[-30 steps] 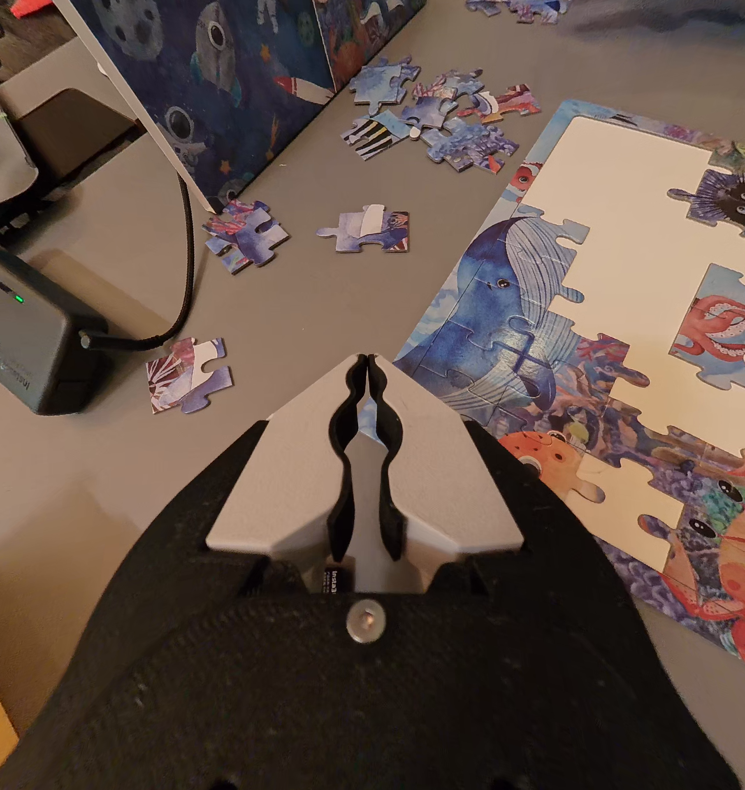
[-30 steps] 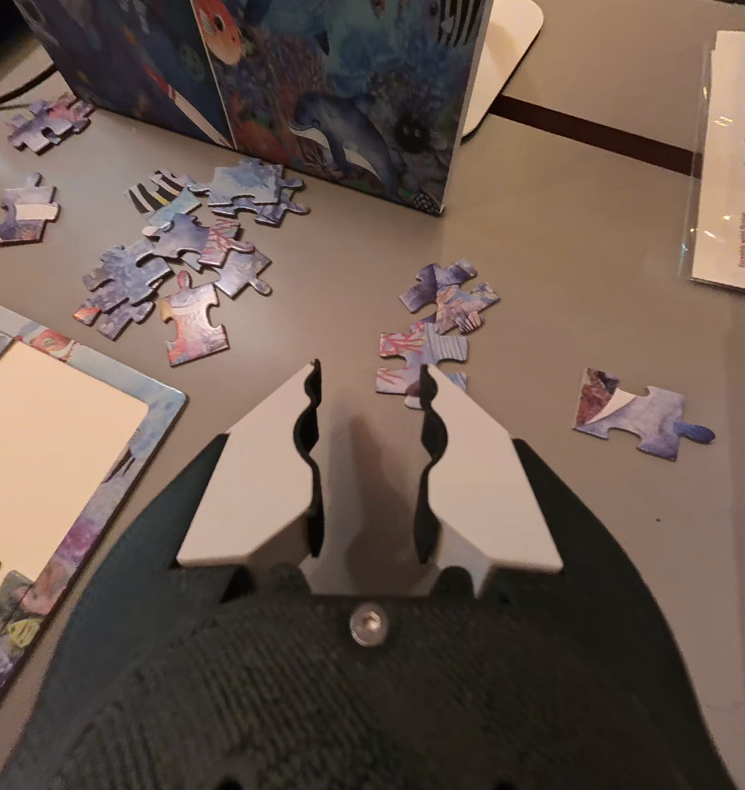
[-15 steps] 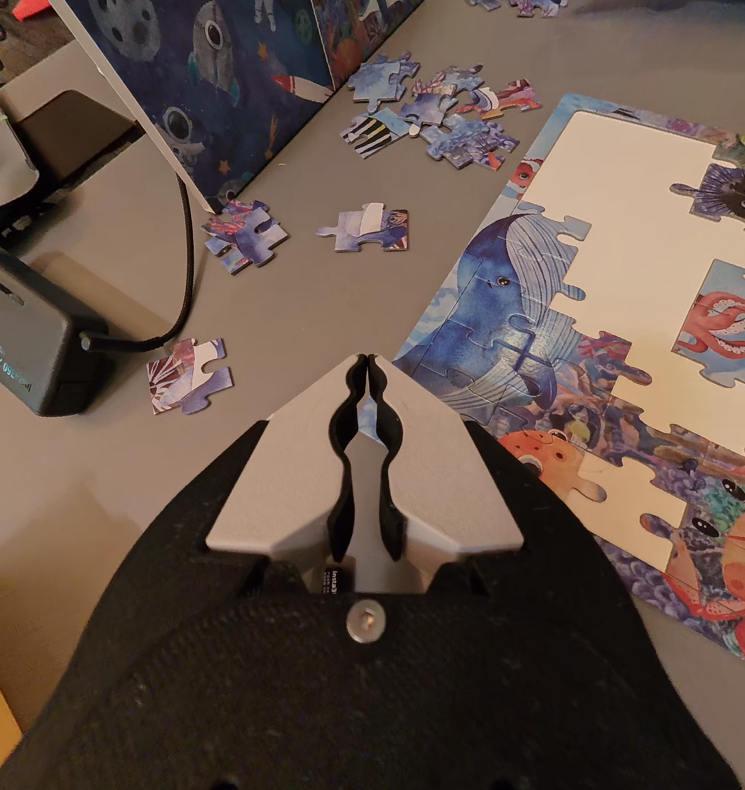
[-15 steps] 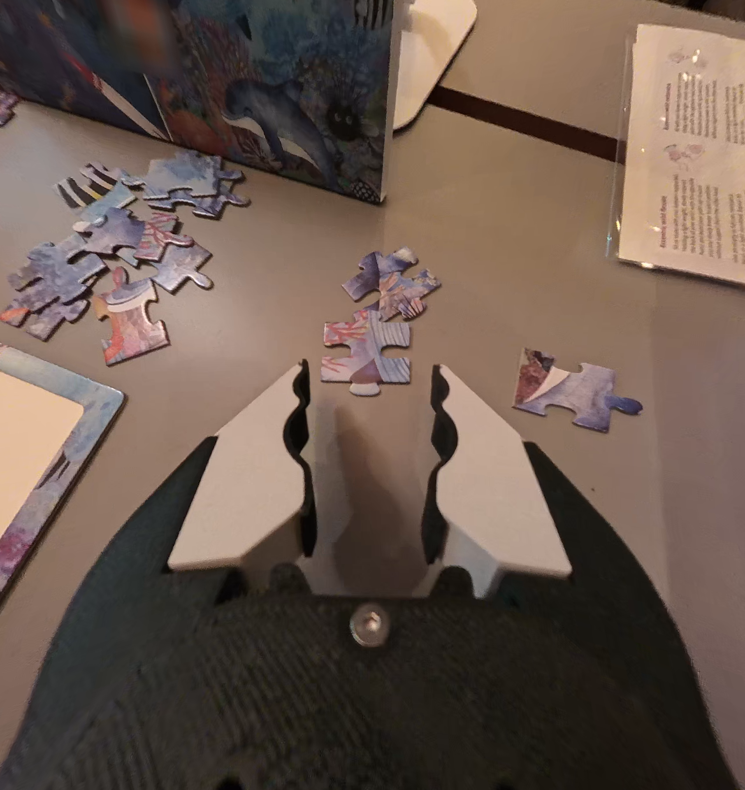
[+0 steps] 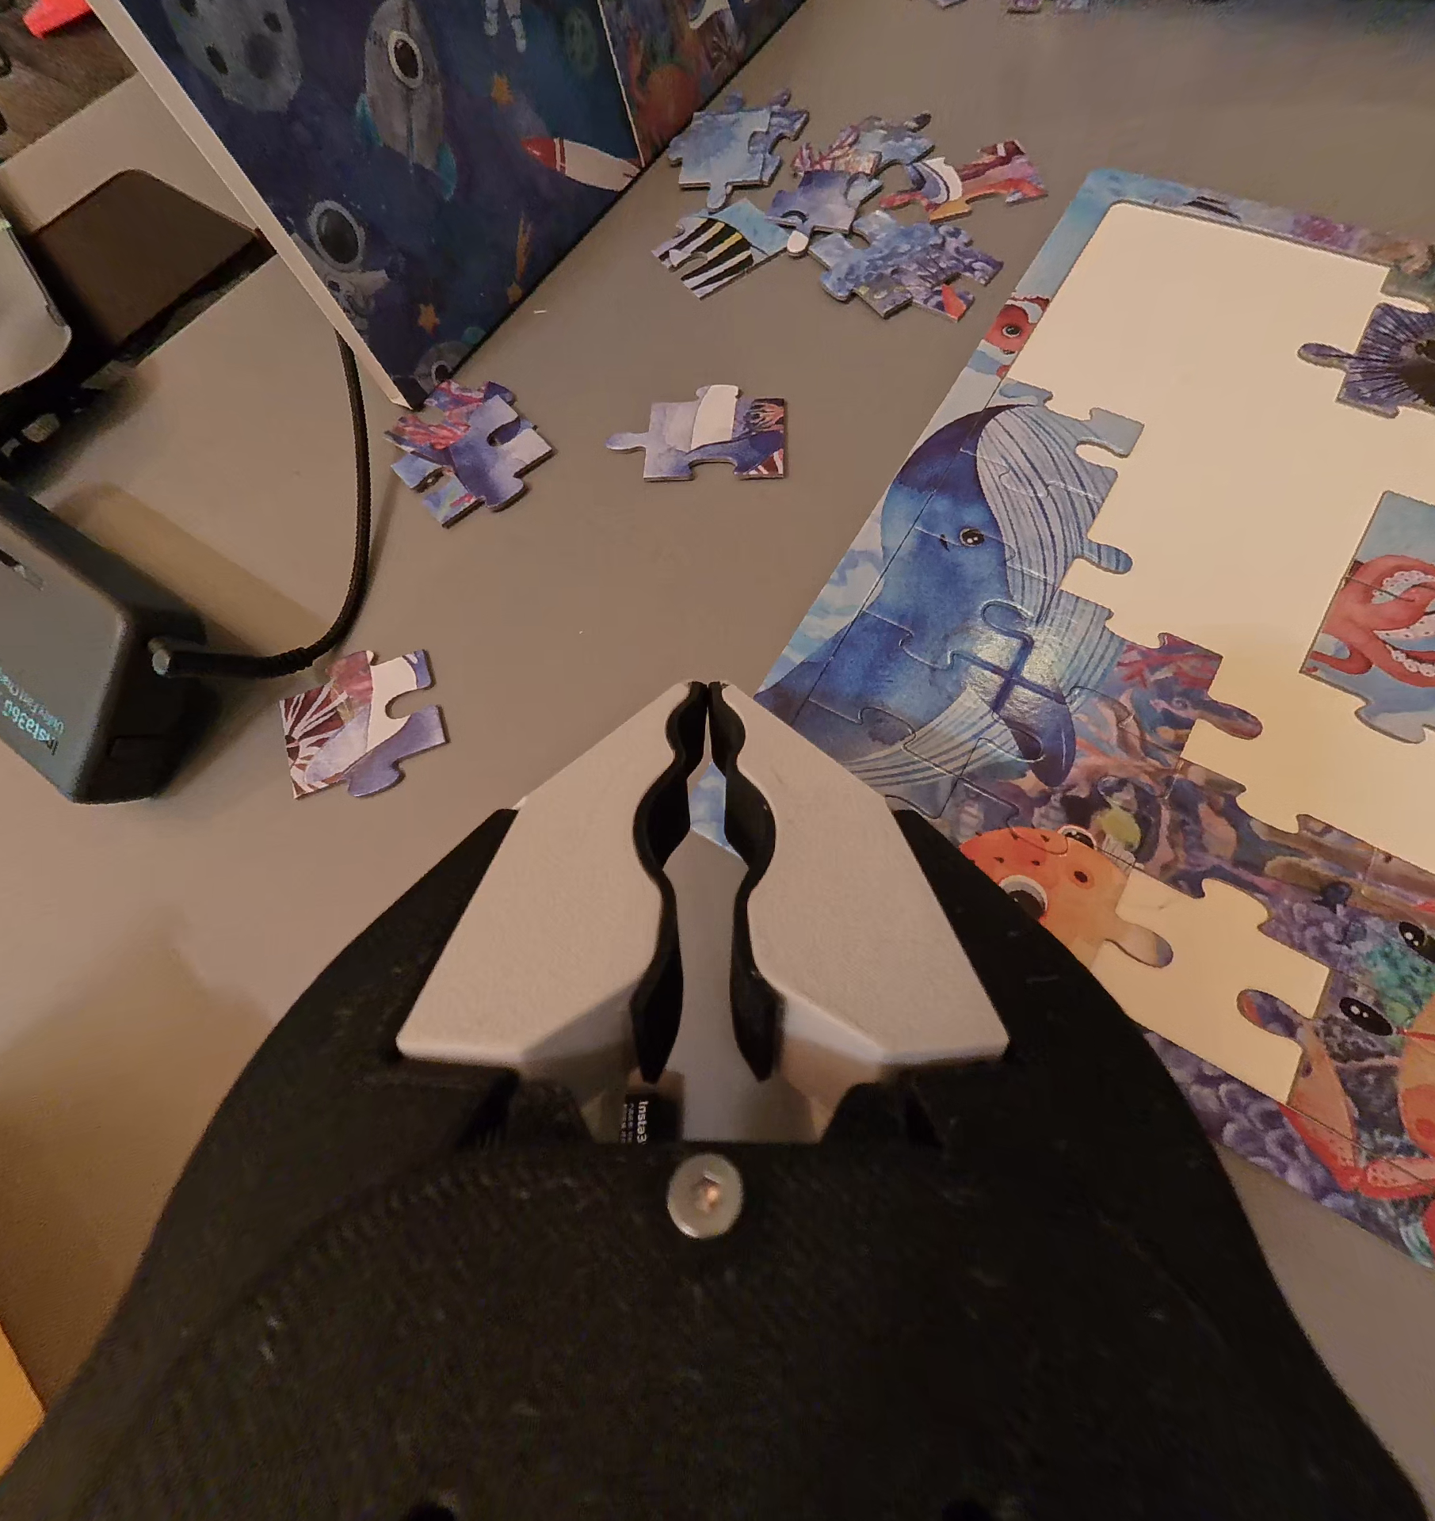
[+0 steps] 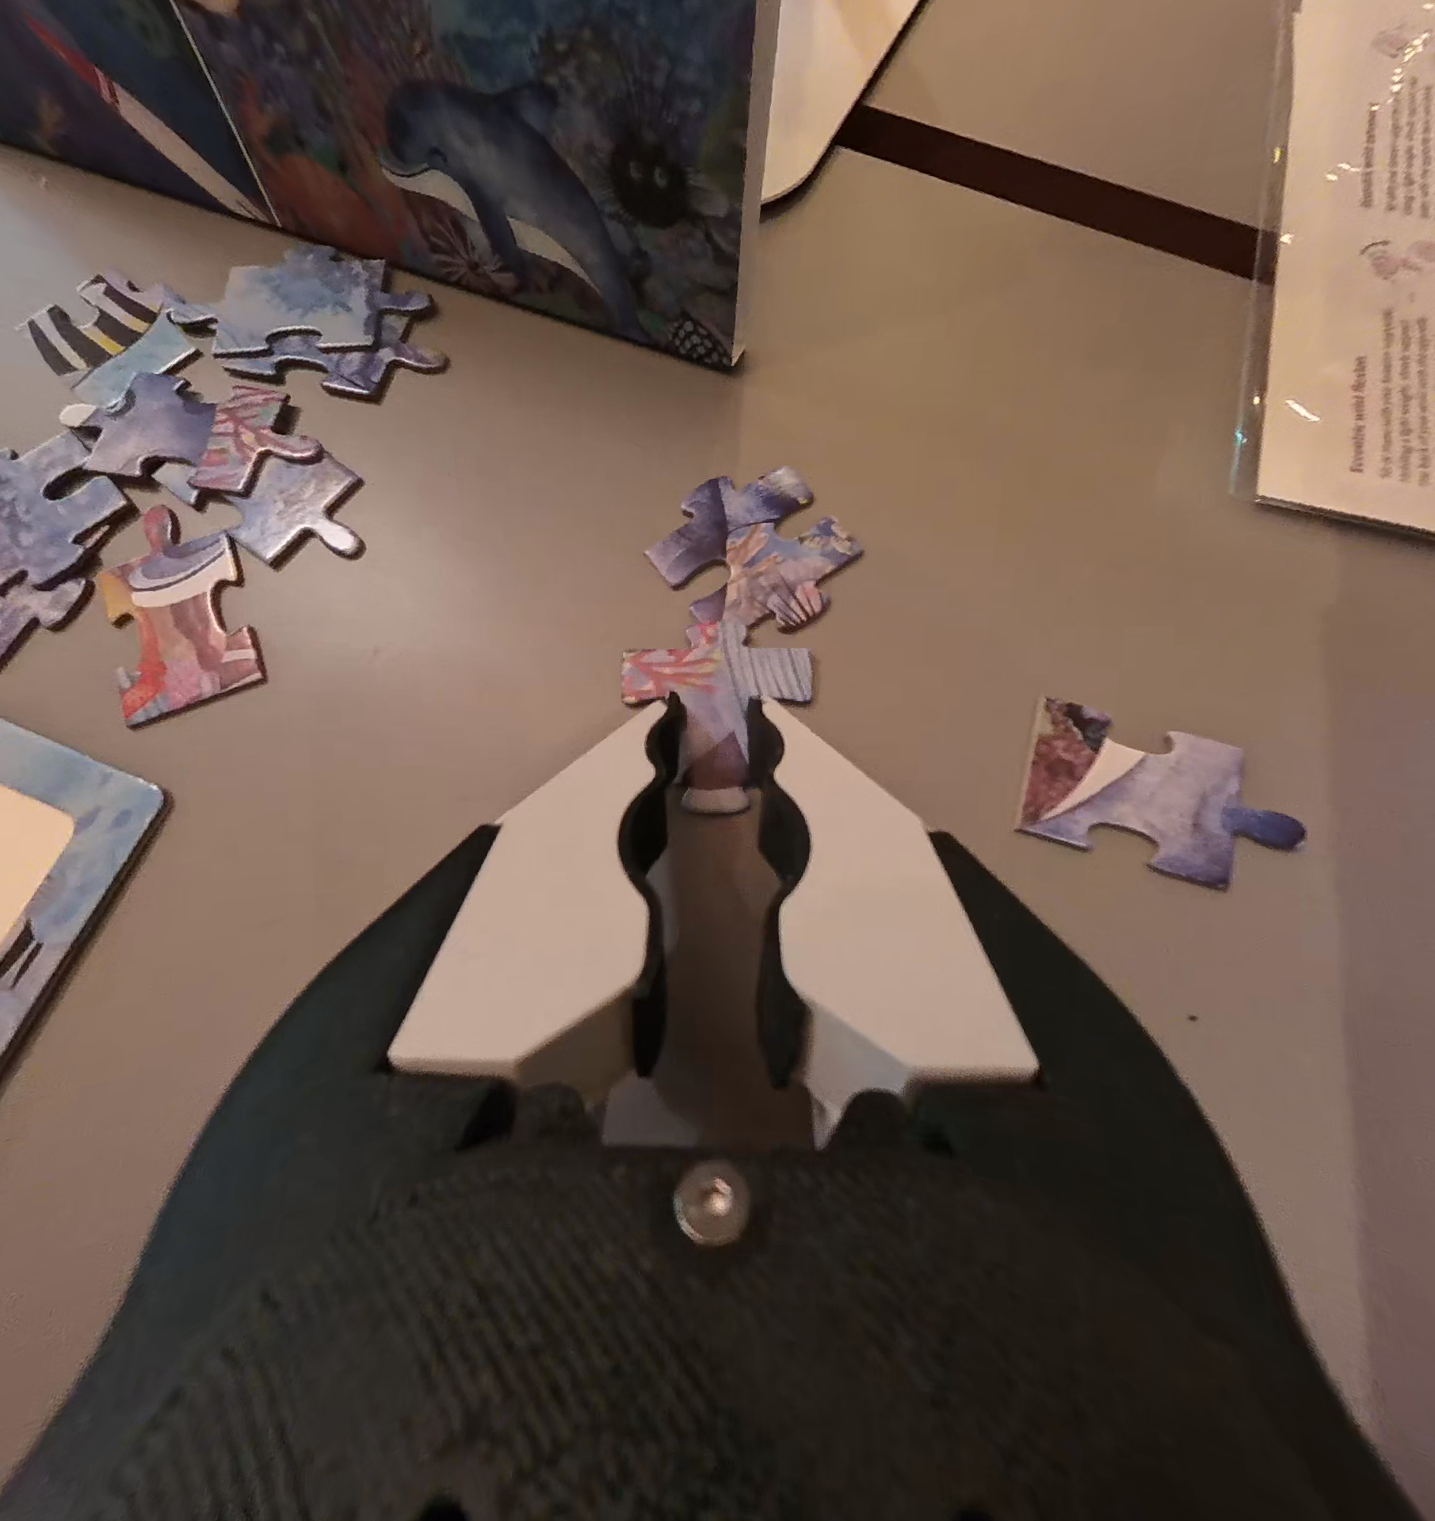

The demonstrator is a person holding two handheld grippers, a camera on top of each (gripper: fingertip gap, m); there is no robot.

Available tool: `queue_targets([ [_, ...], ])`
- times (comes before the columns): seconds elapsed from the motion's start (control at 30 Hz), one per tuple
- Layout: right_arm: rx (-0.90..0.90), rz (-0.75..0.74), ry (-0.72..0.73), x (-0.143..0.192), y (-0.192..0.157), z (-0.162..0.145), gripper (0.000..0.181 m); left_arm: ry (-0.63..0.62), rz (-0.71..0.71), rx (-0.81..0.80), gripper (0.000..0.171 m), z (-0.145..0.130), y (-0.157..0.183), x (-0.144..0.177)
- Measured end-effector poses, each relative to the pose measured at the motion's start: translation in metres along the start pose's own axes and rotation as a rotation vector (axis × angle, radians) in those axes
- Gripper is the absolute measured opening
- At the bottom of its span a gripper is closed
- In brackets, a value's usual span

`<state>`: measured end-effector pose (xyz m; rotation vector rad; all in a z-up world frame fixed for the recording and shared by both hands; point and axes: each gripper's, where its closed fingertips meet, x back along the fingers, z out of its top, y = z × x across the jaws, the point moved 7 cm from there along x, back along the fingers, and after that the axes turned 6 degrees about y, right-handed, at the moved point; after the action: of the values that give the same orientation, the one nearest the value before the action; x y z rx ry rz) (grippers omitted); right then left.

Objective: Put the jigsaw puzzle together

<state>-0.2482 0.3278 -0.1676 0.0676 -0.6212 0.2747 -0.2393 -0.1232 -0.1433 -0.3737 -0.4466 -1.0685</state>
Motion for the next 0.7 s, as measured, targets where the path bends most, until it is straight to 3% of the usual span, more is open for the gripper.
queue_targets([
  [0.27, 0.056, 0.011, -0.022, 0.005, -0.007, 0.001, 0.014, -0.002, 0.003, -0.005, 0.000, 0.000, 0.000, 0.000],
  [0.4, 0.077, 0.089, 0.076, 0.015, -0.022, 0.013, 0.014, -0.001, 0.003, -0.008, 0.000, 0.000, 0.001, 0.000],
  [0.53, 0.133, 0.269, 0.225, 0.031, -0.067, 0.035, 0.014, -0.004, 0.000, -0.009, 0.000, 0.000, 0.002, -0.001],
  [0.7, 0.400, 0.554, 0.249, 0.037, -0.166, 0.043, 0.014, 0.056, -0.076, -0.020, 0.000, 0.009, 0.015, -0.002],
])
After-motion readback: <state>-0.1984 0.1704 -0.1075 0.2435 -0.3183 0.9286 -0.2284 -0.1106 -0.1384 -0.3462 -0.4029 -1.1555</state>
